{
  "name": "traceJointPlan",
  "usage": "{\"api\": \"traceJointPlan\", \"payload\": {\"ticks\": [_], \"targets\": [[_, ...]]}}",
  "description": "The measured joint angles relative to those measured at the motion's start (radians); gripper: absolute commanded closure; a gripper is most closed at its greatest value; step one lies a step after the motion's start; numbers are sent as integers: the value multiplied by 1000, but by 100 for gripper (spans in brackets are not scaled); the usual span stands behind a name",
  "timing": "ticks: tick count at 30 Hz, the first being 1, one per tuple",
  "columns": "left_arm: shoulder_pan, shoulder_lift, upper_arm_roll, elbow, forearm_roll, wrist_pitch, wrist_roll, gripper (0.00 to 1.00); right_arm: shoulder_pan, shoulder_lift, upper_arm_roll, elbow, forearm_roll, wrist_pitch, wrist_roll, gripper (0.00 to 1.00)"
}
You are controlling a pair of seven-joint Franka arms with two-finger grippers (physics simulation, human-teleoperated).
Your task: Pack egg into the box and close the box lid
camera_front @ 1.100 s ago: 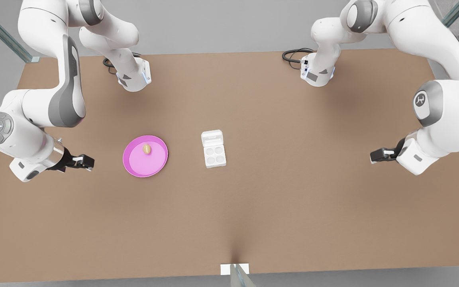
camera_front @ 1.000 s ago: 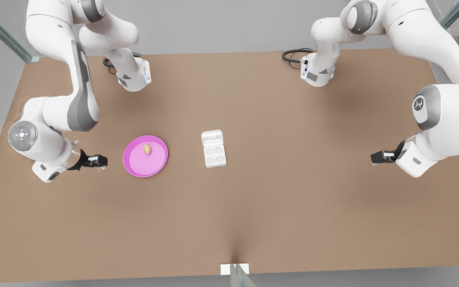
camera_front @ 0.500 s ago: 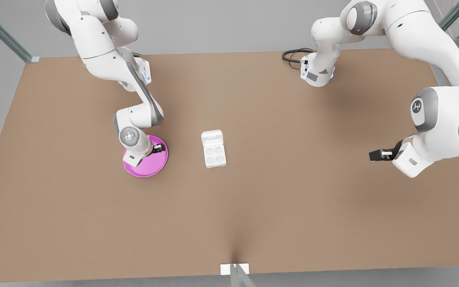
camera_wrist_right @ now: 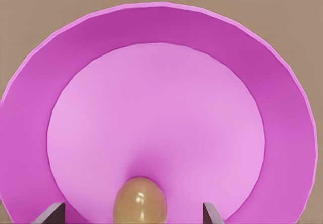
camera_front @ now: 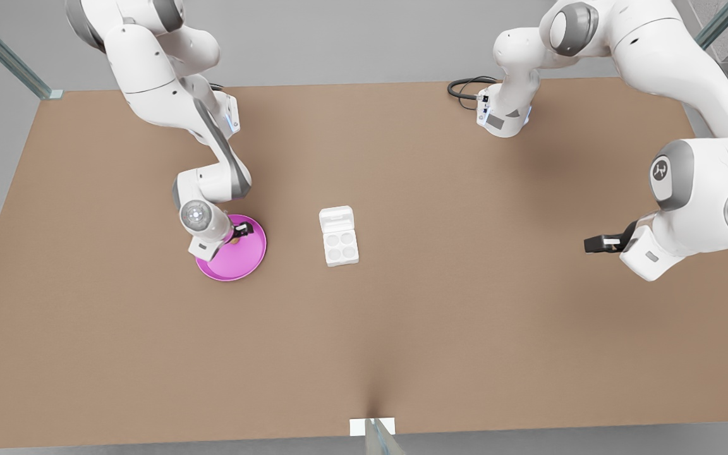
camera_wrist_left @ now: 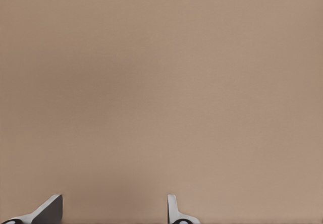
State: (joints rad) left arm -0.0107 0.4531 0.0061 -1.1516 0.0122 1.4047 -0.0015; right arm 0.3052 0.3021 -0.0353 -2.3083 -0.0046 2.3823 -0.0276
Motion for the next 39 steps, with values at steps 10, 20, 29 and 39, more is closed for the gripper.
{"api": "traceJointPlan", "payload": {"ticks": [10, 20, 29, 39], "targets": [[0, -10, 6, 1, 0, -29, 0, 0, 6, 6, 1, -54, 0, 71, -7, 0], [0, -11, 5, 1, 0, -35, 0, 0, 4, 15, 0, -52, 0, 82, -12, 31], [0, -4, 5, 1, 0, -36, -2, 0, 9, 15, 3, -60, 0, 94, -83, 34], [-5, -2, 3, 0, 0, -36, -2, 0, 22, 15, 3, -80, -2, 118, -89, 37]]}}
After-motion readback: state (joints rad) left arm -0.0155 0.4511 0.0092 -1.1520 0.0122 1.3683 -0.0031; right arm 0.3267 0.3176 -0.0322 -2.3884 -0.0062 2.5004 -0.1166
